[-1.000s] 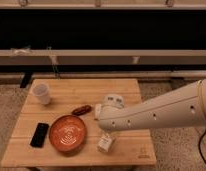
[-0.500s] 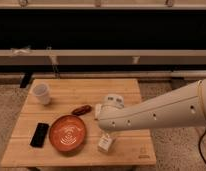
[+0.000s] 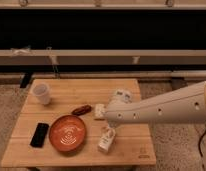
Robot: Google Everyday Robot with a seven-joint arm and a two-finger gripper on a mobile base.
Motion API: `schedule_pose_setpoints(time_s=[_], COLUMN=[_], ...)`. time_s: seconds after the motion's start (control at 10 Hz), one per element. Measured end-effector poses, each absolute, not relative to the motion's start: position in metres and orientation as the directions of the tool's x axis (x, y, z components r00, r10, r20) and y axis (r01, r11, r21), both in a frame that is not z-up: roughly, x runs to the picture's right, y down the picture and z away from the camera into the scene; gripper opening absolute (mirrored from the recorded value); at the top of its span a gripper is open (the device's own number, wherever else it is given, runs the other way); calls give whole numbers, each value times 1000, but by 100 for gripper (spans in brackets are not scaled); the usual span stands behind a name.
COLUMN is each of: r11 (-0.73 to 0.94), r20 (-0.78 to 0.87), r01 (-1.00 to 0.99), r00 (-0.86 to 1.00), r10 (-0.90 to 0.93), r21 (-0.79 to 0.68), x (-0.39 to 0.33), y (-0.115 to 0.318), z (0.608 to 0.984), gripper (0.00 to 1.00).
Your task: Stand the bottle upright
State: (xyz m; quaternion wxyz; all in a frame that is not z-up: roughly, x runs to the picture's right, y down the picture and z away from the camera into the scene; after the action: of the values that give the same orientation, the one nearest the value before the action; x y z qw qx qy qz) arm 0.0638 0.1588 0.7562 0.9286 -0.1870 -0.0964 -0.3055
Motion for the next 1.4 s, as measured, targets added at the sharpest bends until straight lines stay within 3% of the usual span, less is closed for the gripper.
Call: schedule_pose_setpoints(time_s=[0.6,1.4], r11=[649,523], r20=[371,512], r01=[714,822], r00=[696,557], r10=[-615,-654], r21=[-263,-227], x=[119,123], y=[129,144], z=[807,856], gripper=[80,80])
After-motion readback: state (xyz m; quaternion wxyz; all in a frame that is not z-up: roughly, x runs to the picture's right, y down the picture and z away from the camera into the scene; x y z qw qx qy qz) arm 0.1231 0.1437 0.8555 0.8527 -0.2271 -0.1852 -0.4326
